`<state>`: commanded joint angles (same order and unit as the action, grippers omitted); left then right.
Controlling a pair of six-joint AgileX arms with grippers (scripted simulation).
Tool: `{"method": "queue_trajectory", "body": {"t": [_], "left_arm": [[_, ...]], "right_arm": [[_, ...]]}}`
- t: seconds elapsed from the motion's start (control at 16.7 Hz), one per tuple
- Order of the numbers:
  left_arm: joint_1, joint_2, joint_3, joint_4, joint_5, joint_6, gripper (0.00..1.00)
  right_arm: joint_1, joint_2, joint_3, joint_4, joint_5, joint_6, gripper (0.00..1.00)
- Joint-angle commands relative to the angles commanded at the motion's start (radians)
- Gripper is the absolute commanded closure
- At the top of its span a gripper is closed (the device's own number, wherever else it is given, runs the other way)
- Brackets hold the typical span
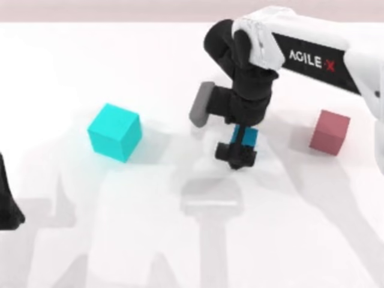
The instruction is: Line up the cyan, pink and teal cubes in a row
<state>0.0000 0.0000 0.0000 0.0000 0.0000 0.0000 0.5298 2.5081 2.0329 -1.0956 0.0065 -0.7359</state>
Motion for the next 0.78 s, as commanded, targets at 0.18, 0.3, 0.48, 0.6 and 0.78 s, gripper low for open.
{"method": "queue_trajectory", "body": {"t": [0.18,0.3,0.48,0.6,0.78], "left_arm": [[0.000,0.000,0.000,0.000,0.000,0.000,0.00],[0.000,0.000,0.000,0.000,0.000,0.000,0.00],[0.000,0.000,0.000,0.000,0.000,0.000,0.00],[0.000,0.000,0.000,0.000,0.000,0.000,0.00],[0.000,0.000,0.000,0.000,0.000,0.000,0.00]], "right_arm": [[0.000,0.000,0.000,0.000,0.000,0.000,0.23],[0.000,0.000,0.000,0.000,0.000,0.000,0.38],[0.000,0.000,0.000,0.000,0.000,0.000,0.60],[0.000,0.000,0.000,0.000,0.000,0.000,0.75],[0.000,0.000,0.000,0.000,0.000,0.000,0.98]]}}
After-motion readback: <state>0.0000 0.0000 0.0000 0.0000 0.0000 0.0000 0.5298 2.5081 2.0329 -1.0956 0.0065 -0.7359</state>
